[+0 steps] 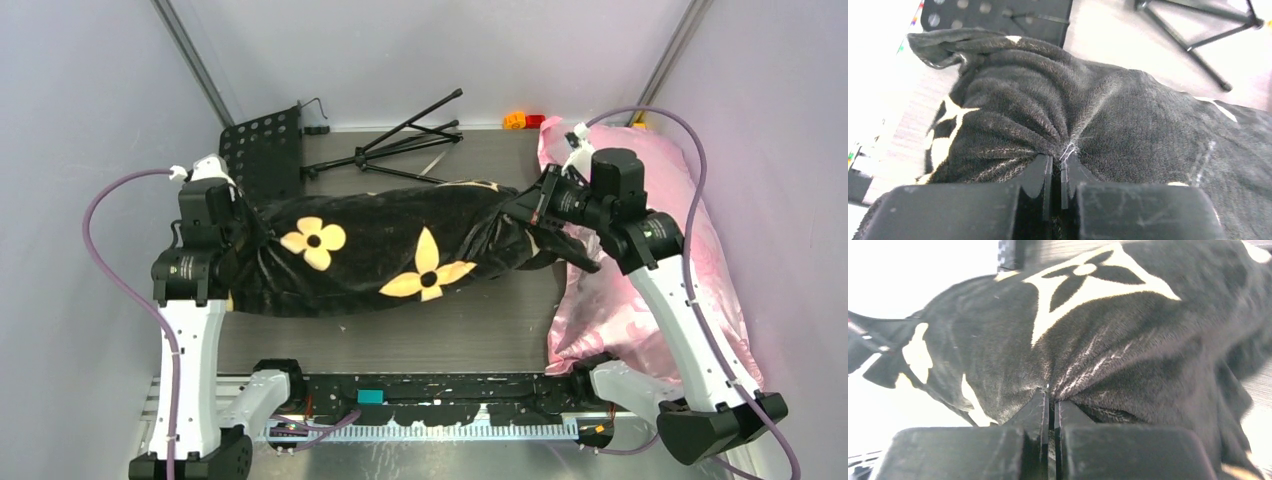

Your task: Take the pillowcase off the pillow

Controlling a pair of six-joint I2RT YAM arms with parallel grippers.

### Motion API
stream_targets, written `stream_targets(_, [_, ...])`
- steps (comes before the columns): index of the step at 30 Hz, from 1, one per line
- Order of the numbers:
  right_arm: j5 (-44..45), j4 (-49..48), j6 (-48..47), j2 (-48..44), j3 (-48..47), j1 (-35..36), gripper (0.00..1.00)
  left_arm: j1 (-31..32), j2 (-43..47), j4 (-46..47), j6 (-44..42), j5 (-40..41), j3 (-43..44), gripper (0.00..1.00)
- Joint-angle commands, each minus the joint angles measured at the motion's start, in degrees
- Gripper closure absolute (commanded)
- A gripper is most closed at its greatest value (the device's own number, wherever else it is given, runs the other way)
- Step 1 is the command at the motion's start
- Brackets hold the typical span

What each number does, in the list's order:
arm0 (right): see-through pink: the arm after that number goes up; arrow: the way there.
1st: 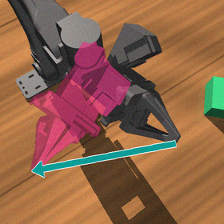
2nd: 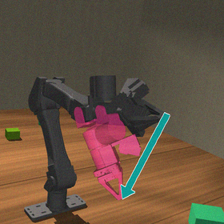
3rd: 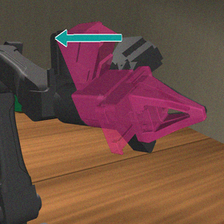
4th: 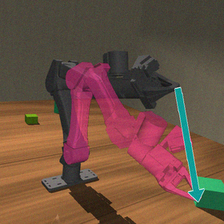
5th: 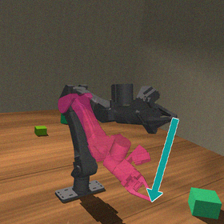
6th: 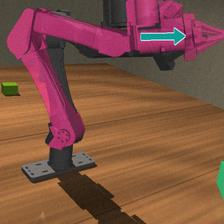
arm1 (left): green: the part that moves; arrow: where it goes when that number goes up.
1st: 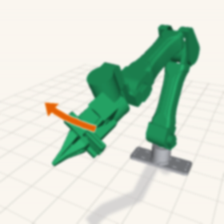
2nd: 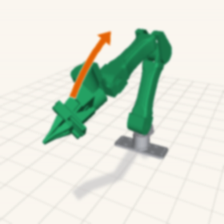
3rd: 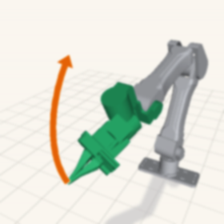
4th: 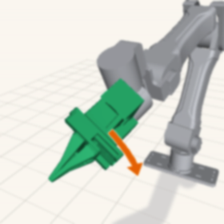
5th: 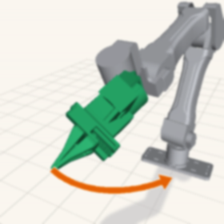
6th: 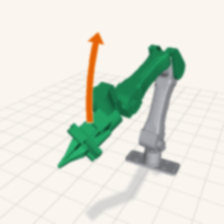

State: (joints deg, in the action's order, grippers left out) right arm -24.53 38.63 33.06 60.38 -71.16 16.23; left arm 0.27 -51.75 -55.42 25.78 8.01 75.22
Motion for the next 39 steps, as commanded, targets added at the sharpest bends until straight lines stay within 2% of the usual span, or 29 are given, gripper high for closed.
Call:
stream_targets(1, [-5.9,-9.5,11.0,-0.7,-7.9,0.1,1.0,0.3,-5.6,-5.0,-3.4,-1.2,6.5,1.0])
stream_targets(6, [-9.4,-20.0,24.2,7.3,-8.6,-2.6,1.0,0.3,-17.1,-11.2,-8.4,-4.5,15.0,1.0])
stream_targets(9, [-11.6,-36.0,39.2,14.0,-4.9,-9.2,1.0,0.3,-25.4,-9.7,-9.0,-4.4,19.9,1.0])
stream_targets(10, [-10.4,-40.8,41.7,16.4,-4.1,-11.4,1.0,0.3,-28.9,-9.8,-8.9,-5.6,22.4,1.0])
stream_targets(12, [-7.0,-42.1,40.4,20.6,-5.4,-14.5,0.96,0.3,-35.7,-8.9,-8.5,-9.5,26.7,1.0])
stream_targets(13, [-4.9,-38.7,37.4,22.5,-7.6,-15.3,0.9,0.3,-38.0,-8.1,-7.9,-11.2,29.0,1.0])
stream_targets(14, [-3.0,-34.7,33.9,24.2,-10.4,-15.4,0.74,0.3,-39.7,-6.9,-7.2,-12.4,30.1,0.99])
stream_targets(15, [-1.0,-30.3,29.8,25.6,-12.9,-15.4,0.56,0.3,-41.3,-5.8,-6.6,-13.1,31.2,0.91])
stream_targets(17, [2.4,-22.9,23.6,27.2,-17.8,-17.1,0.23,0.3,-43.6,-5.0,-5.5,-13.9,34.1,0.66])
stream_targets(18, [4.1,-20.0,21.6,27.2,-18.6,-17.3,0.16,0.3,-44.6,-4.8,-5.4,-14.4,36.1,0.58])
stream_targets(20, [5.6,-18.8,18.6,25.5,-17.5,-17.4,0.1,0.3,-46.2,-5.0,-5.9,-14.7,40.1,0.51])
stream_targets(22, [6.5,-18.3,15.5,22.7,-15.8,-17.4,0.08,0.3,-47.5,-5.1,-6.4,-15.1,43.5,0.51])
stream_targets(24, [6.1,-16.0,11.6,19.8,-15.7,-17.4,0.08,0.3,-48.8,-4.7,-6.4,-16.5,44.8,0.54])
stream_targets(25, [5.8,-14.6,9.2,18.3,-15.8,-17.1,0.08,0.3,-49.4,-4.4,-6.0,-17.1,44.9,0.58])
stream_targets(28, [9.4,-8.7,-0.4,13.8,-17.2,-12.7,0.08,0.3,-51.1,-2.5,-4.8,-19.0,43.9,0.82])
stream_targets(30, [13.4,-5.4,-5.7,11.6,-16.9,-9.0,0.08,0.3,-52.0,-0.8,-3.5,-19.0,42.6,0.84])
stream_targets(34, [14.6,-4.7,-6.5,8.5,-10.7,-7.4,0.08,0.3,-53.2,2.7,-1.5,-19.4,41.4,0.84])
stream_targets(39, [3.1,-15.1,-5.3,2.8,3.8,-4.4,0.08,0.3,-55.1,2.6,-1.3,-20.0,43.7,0.85])
